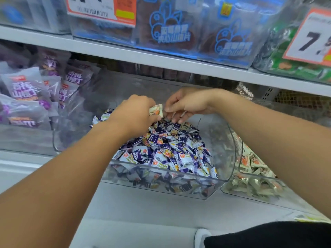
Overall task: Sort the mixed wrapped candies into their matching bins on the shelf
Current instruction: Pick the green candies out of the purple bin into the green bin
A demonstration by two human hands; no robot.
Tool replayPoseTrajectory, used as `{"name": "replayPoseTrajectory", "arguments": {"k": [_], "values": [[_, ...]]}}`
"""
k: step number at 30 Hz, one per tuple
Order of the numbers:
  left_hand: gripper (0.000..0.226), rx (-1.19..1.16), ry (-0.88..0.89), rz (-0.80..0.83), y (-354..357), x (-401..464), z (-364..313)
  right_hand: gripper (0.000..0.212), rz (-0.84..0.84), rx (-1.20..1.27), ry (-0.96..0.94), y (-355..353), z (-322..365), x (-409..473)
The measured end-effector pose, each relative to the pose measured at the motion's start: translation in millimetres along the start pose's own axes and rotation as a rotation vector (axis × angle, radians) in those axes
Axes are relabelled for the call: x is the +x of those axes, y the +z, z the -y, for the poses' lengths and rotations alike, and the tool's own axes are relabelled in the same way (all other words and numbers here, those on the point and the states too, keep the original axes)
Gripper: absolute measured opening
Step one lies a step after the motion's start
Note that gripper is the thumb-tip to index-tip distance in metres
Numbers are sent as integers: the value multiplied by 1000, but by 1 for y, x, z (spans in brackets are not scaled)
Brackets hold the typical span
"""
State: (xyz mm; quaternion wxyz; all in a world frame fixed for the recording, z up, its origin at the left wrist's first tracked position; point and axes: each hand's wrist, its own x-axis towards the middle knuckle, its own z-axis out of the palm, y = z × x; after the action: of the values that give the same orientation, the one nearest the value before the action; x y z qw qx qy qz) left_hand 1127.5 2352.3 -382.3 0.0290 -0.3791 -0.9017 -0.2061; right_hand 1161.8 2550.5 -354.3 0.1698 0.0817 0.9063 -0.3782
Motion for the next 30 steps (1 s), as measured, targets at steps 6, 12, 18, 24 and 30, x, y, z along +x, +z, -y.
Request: {"name": "replayPoseTrajectory", "arguments": {"k": [6, 12, 18, 24, 30], "values": [[22, 20, 15, 52, -1, -6, 9, 56, 4, -698, 249, 5, -31, 45], [15, -11, 63, 103, 2, -5, 8, 81, 138, -823, 301, 7, -38, 52], [12, 19, 92, 123, 3, -3, 8, 61, 126, -540, 348, -8, -47, 39], [26, 17, 91, 143, 4, 1, 1, 40, 139, -578, 317, -14, -42, 20], [19, 12, 108, 168, 8, 2, -14, 29, 161, -481, 346, -8, -33, 9]]}}
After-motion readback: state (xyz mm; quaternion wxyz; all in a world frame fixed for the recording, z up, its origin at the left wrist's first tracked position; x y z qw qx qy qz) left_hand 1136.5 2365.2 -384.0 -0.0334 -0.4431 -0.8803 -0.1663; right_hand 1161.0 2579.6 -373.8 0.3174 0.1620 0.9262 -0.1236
